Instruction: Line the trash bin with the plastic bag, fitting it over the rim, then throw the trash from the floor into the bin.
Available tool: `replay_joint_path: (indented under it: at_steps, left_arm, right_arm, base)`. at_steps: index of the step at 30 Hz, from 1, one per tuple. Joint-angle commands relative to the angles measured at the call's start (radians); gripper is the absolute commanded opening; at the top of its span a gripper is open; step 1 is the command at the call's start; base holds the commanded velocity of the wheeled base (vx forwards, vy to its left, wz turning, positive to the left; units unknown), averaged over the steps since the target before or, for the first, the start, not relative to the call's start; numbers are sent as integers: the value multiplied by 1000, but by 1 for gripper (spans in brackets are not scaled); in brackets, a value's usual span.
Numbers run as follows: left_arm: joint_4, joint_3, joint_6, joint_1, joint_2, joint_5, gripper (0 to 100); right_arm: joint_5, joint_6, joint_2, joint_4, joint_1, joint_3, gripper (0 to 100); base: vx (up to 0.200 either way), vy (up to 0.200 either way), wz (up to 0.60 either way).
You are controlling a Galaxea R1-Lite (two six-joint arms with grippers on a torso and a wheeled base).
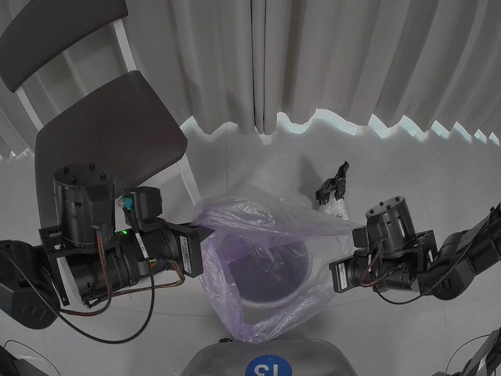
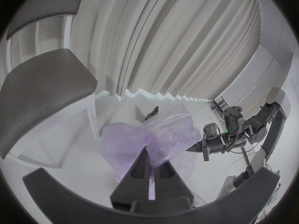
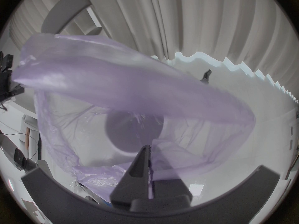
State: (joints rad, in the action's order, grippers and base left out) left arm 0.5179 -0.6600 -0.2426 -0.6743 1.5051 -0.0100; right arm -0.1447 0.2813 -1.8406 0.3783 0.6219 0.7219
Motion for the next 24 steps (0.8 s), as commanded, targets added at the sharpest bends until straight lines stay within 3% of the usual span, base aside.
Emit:
replay_joint_path:
  at_steps: [1,16,24]
  left_arm:
    - [44,-20,0,-13,72,1,0]
    - [203,-52,-7,-24,256,5,0]
    - [300,-66,-84,-36,316,2,0]
  right_arm:
    - [31,-1,-26,17,-65,-61,0]
    - [54,-16,80,83,-96,-243,0]
    - [60,-22,115,85,-102,-236,0]
  base:
    - [0,0,0]
    - [0,0,0]
    - [0,0,0]
